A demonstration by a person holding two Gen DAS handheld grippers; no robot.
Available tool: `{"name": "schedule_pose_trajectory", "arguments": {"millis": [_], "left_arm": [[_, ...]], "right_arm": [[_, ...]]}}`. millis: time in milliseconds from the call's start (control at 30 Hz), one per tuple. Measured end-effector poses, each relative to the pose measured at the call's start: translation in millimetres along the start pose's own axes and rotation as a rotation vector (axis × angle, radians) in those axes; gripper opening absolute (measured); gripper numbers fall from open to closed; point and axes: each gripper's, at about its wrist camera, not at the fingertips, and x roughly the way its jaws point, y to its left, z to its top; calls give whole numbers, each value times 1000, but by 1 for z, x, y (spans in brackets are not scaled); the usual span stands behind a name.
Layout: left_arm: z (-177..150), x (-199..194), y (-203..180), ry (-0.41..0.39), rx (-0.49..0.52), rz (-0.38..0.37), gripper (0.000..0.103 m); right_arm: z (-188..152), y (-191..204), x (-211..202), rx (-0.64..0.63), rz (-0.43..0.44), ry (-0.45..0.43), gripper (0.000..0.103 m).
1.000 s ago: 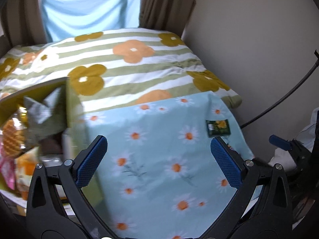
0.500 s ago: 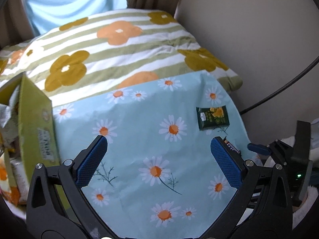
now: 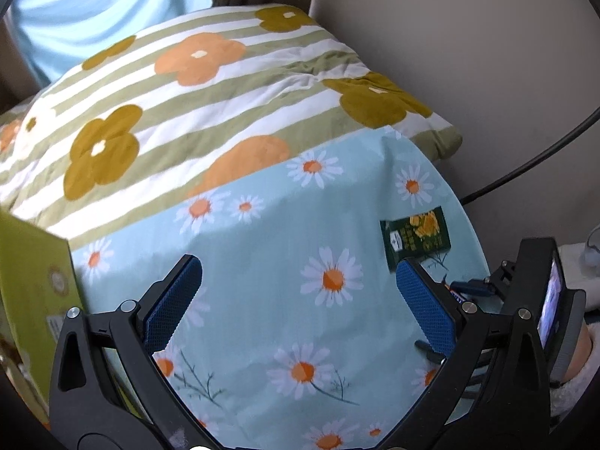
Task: Organize snacks
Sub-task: 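Grasp the green cracker pack with the left tool while the right grasps the Snickers bar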
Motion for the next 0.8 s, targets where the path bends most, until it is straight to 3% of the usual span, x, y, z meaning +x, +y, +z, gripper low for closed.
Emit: {"name": "schedule_pose_trajectory", "arguments": {"millis": [167,333,567,733,800], "left_arm": [[18,12,-8,12,54,-11,103],[36,33,-28,43,183,-20,103],[38,72,-84,101,566,-83,102],[25,98,-123,158,845,-156,101],[16,109,-136,177,940,-150,98]], "right_arm": [[4,-3,3,-1,30,52,69],[-3,3,1,19,50,57,69],[-22,2,-7,84,64,26,62],[-36,11,-12,85,35,1,57],[-38,12,-12,83,28,-8,57]]}}
